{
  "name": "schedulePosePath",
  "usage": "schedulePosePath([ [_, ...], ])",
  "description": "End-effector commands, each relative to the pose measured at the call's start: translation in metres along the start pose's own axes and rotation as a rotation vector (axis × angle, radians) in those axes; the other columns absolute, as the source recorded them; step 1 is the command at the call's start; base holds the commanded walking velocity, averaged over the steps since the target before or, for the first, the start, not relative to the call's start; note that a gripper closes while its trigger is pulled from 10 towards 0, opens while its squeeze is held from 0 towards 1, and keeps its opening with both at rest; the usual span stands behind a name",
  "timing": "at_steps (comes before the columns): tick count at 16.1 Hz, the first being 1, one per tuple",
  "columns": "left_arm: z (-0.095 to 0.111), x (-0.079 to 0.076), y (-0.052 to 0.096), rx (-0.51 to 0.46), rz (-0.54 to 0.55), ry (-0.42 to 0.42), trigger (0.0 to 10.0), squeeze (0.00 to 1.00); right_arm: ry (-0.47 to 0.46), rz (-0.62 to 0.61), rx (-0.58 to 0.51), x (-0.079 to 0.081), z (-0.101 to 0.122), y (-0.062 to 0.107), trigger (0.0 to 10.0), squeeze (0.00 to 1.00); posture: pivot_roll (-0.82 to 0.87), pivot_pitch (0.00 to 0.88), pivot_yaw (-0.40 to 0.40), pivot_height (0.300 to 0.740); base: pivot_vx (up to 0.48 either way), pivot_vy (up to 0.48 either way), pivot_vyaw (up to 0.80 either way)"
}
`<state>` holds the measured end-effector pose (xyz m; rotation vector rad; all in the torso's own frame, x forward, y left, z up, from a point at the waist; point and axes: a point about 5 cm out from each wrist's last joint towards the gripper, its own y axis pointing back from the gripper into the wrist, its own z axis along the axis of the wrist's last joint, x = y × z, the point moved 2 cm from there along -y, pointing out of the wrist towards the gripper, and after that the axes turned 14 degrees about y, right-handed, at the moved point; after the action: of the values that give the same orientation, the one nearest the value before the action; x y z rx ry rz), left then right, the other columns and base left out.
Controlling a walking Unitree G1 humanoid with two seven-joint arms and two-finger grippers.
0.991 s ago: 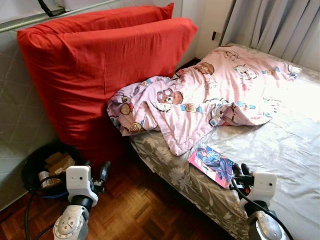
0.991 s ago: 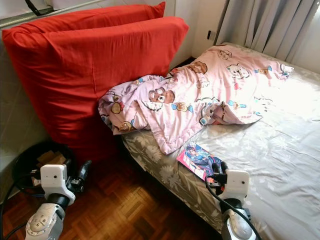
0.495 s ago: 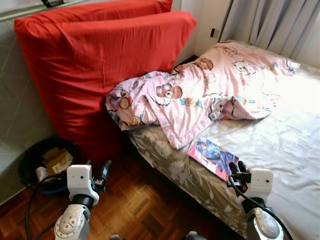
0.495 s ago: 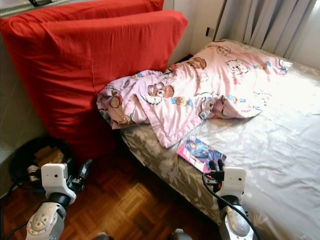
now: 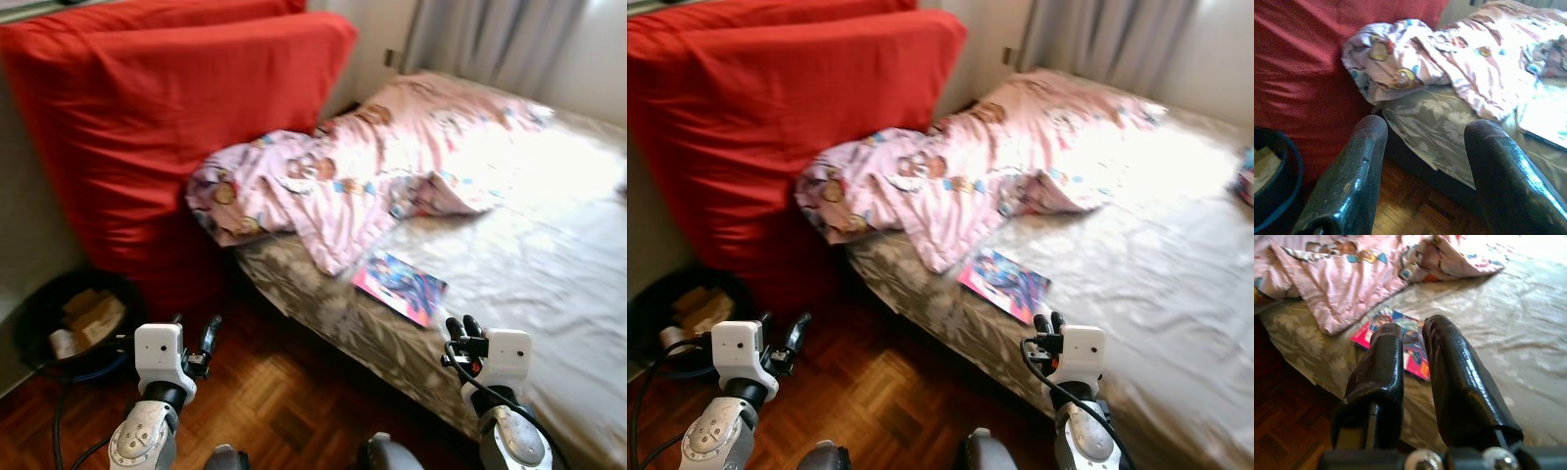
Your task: Clean up the room
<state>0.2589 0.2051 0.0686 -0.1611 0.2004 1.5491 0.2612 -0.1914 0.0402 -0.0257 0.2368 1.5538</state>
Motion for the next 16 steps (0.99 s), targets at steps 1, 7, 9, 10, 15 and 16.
schedulePosePath([
  [1,-0.0021,-0.0021,0.0013,0.017,-0.009,0.009,10.0,0.0,-0.006,-0.003,0.031,0.0003,-0.0066,0.0019,10.0,0.0,-0.05,0.124,-0.034,0.655,0.0,0.0,0.0],
  [7,-0.0037,-0.0048,0.0014,0.026,-0.019,0.016,10.0,0.0,-0.009,0.012,0.035,0.0037,-0.0078,0.0008,10.0,0.0,-0.06,0.127,-0.035,0.655,0.0,0.0,0.0],
  [9,-0.0045,-0.0053,0.0018,0.03,-0.021,0.018,10.0,0.0,-0.004,0.011,0.038,0.0035,-0.008,0.0008,10.0,0.0,-0.06,0.127,-0.036,0.655,0.0,0.0,0.0],
  [10,-0.005,-0.0057,0.0022,0.032,-0.02,0.02,10.0,0.0,-0.003,0.011,0.041,0.0036,-0.0085,0.0006,10.0,0.0,-0.06,0.129,-0.037,0.655,0.0,0.0,0.0],
  [15,-0.0065,-0.0084,0.0021,0.036,-0.024,0.02,10.0,0.0,-0.012,0.046,0.024,0.0095,-0.0061,0.0004,10.0,0.0,-0.06,0.13,-0.038,0.655,0.0,0.0,0.0],
  [16,-0.0065,-0.0083,0.0022,0.036,-0.024,0.021,10.0,0.0,-0.009,0.046,0.025,0.0096,-0.0059,0.0005,10.0,0.0,-0.06,0.131,-0.038,0.655,0.0,0.0,0.0],
])
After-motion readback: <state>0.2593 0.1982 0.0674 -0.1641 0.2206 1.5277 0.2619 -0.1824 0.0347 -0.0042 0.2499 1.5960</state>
